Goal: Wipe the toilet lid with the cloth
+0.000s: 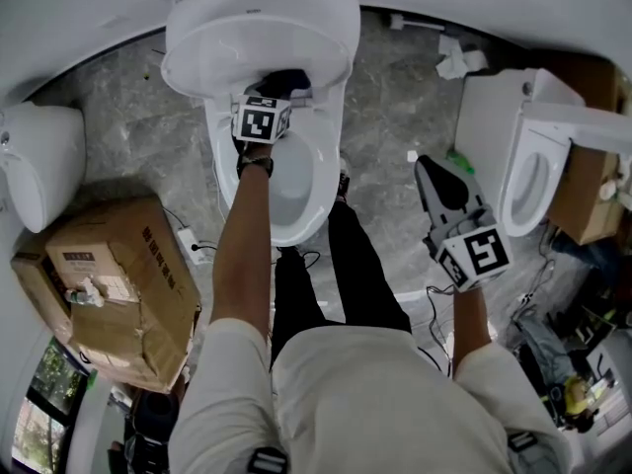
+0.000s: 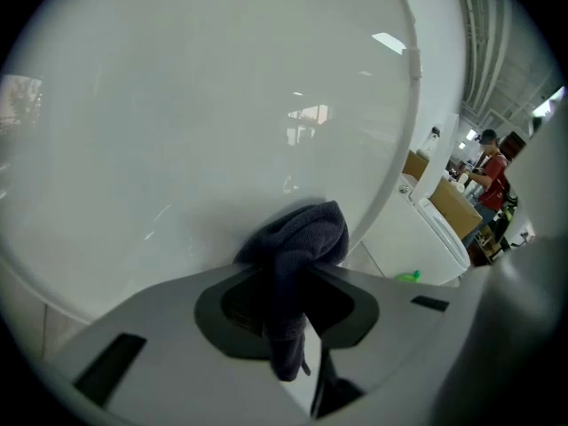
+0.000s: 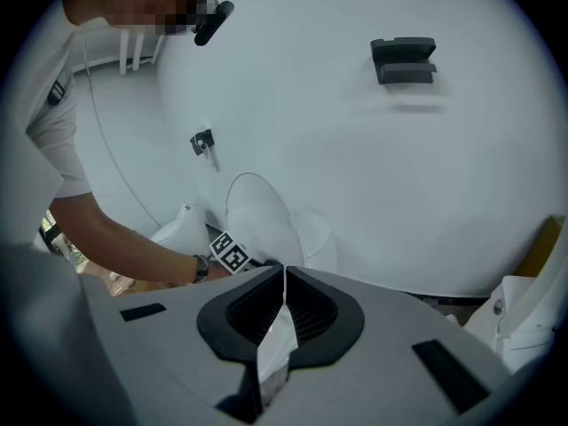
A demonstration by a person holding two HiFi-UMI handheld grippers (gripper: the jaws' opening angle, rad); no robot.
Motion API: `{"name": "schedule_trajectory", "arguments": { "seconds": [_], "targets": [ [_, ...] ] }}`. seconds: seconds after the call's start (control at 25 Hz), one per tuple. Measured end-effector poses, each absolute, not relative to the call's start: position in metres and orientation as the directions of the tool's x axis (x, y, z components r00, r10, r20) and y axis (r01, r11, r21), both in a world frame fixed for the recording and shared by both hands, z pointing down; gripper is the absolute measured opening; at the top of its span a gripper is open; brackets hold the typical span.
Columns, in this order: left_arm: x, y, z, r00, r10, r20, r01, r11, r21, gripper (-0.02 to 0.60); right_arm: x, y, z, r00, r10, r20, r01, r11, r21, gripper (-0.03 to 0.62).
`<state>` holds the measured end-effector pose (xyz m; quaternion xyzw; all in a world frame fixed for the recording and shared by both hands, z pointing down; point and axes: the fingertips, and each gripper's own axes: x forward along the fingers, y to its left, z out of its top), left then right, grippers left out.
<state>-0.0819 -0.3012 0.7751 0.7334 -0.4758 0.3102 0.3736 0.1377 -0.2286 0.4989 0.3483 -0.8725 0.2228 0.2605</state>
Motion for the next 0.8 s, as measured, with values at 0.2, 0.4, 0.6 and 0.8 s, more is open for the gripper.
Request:
{"name": "schedule_trajectory", "arguments": {
  "seconds": [0.2,0.4,0.6,0.8],
  "targets": [
    [-0.131,-0.289,0.784,0.286,-0.456,0.842,-0.956,-0.200,0.216,0.083,0.132,-0.232,0.503,-0.625,-0.486,0.610,-0.719,0.662,-0.210,0.031],
    [-0.177,-0.280,0.785,0.199,-0.470,0.860,-0.979,-0.138,0.151,0.083,0.123,-0.245,0.502,-0.635,-0.485,0.601,-0.703,0.684,-0.191,0.031],
    [-0.212,-0.275,0.761,0.133,-0.538,0.833,-0.990,-0.036,0.135,0.083,0.101,-0.276,0.483,-0.672,-0.502,0.544,-0.660,0.739,-0.133,0.031],
    [-0.226,-0.278,0.707,0.135,-0.635,0.761,-0.990,-0.052,0.132,0.083,0.069,-0.306,0.454,-0.695,-0.515,0.503,-0.620,0.782,-0.055,0.031]
  ]
}}
